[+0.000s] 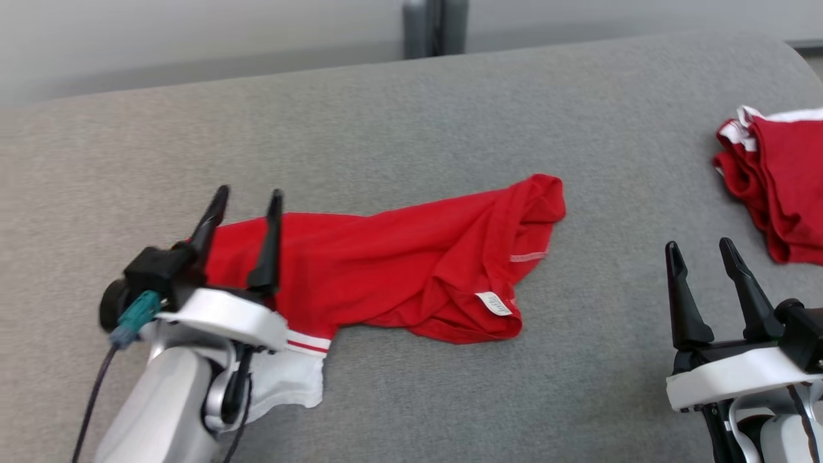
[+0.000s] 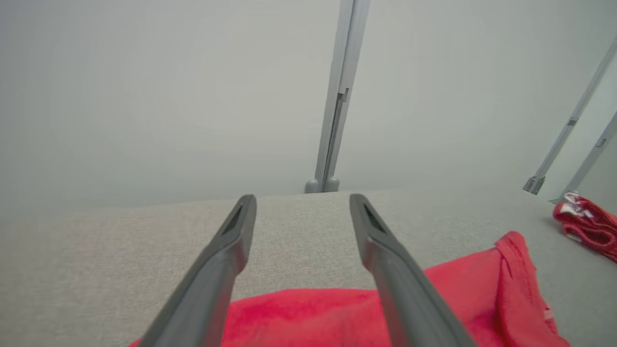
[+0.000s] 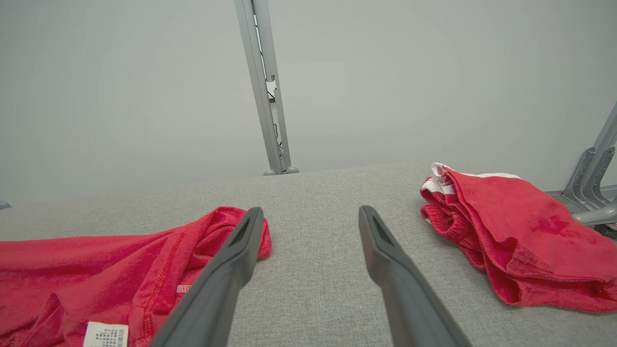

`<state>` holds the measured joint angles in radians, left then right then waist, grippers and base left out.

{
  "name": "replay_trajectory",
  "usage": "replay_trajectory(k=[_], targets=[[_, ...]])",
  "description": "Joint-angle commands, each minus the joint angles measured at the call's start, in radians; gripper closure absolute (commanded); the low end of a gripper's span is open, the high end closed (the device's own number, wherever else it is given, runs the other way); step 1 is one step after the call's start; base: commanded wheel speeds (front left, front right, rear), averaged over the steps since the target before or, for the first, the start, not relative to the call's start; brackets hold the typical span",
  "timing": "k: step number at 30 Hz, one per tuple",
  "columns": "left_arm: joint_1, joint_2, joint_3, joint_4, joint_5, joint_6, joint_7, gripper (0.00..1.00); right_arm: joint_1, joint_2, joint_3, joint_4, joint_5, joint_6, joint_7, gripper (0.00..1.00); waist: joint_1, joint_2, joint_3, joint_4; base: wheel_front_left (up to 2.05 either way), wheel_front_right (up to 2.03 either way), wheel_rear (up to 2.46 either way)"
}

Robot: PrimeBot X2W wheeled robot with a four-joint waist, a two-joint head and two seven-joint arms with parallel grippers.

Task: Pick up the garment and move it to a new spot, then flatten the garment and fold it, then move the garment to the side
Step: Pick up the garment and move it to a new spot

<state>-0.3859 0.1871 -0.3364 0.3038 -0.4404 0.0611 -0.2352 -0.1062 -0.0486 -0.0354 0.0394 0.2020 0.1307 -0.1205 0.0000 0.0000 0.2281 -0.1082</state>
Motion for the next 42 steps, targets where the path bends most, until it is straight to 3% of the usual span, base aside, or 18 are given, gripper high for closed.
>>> replay_trajectory(k=[1, 6, 15, 22, 42], targets=[[0.030, 0.016, 0.027, -0.006, -0.012, 0.016, -0.010, 0.00, 0.015, -0.005, -0.006, -0.010, -0.008, 0.000, 0.012, 0.00, 0.0000, 0.0000, -0.046, 0.052, 0.00, 0.00, 0.00], [0.107, 0.054, 0.102, -0.047, -0.027, 0.048, -0.023, 0.00, 0.033, -0.005, -0.001, -0.021, -0.014, 0.000, 0.035, 0.00, 0.0000, 0.0000, -0.075, 0.094, 0.00, 0.00, 0.00], [0.248, 0.109, 0.188, -0.133, -0.031, 0.046, -0.029, 0.00, 0.064, -0.006, 0.007, -0.031, -0.022, 0.000, 0.065, 0.00, 0.0000, 0.0000, -0.123, 0.130, 0.00, 0.00, 0.00], [0.344, 0.139, 0.168, -0.192, 0.003, 0.058, -0.021, 0.00, 0.101, -0.011, 0.013, -0.022, -0.016, 0.000, 0.077, 0.00, 0.0000, 0.0000, -0.169, 0.134, 0.00, 0.00, 0.00], [0.516, 0.149, 0.125, -0.338, 0.021, 0.126, 0.057, 0.00, 0.195, -0.008, -0.001, -0.051, -0.017, 0.000, 0.104, 0.00, 0.0000, 0.0000, -0.243, 0.121, 0.00, 0.00, 0.00]])
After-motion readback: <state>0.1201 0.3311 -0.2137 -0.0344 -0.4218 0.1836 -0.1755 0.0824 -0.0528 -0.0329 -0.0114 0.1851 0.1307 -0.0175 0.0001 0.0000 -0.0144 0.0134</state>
